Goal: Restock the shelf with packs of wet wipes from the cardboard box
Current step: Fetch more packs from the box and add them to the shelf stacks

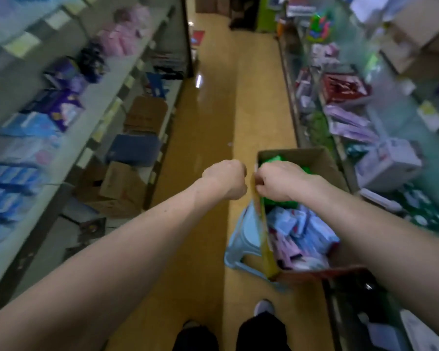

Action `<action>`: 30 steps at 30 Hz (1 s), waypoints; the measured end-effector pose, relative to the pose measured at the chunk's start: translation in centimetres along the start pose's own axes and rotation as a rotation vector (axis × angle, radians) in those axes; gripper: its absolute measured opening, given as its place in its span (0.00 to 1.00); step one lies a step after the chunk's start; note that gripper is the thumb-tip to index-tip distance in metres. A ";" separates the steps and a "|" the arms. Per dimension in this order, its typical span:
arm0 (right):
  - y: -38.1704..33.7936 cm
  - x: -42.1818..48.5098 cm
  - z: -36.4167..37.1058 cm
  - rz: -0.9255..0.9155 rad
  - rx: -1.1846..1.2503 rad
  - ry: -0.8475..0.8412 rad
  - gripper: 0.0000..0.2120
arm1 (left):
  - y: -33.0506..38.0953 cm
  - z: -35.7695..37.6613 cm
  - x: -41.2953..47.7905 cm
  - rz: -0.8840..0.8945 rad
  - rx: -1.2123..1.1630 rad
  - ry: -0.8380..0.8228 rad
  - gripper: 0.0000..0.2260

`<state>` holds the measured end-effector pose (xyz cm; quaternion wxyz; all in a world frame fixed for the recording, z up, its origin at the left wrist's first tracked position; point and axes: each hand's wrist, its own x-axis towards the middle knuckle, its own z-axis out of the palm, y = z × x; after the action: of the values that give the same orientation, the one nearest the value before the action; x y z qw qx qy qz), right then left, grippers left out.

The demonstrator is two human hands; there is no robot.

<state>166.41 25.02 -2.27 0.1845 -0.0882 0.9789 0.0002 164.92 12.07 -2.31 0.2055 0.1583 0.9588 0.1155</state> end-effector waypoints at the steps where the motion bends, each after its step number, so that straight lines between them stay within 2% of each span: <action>1: 2.1 -0.4 0.9 0.028 0.018 -0.015 0.12 | 1.9 1.0 0.9 0.024 0.001 -0.028 0.18; 8: 14.0 -1.7 7.7 0.165 0.133 -0.176 0.11 | 9.8 9.2 6.8 0.076 0.009 -0.255 0.14; 14: 20.6 -1.1 14.7 0.209 0.186 -0.309 0.14 | 11.6 15.3 10.5 0.019 -0.047 -0.410 0.20; 23: 21.5 0.0 24.5 0.160 0.248 -0.618 0.13 | 10.7 22.0 12.7 -0.179 -0.212 -0.521 0.15; 30: 20.0 0.6 29.2 0.143 0.241 -0.758 0.24 | 9.9 25.3 13.7 -0.307 -0.376 -0.537 0.13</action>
<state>172.91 45.54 -30.35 0.5410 0.0087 0.8381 -0.0692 166.52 29.94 -26.85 0.4903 -0.0034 0.8454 0.2118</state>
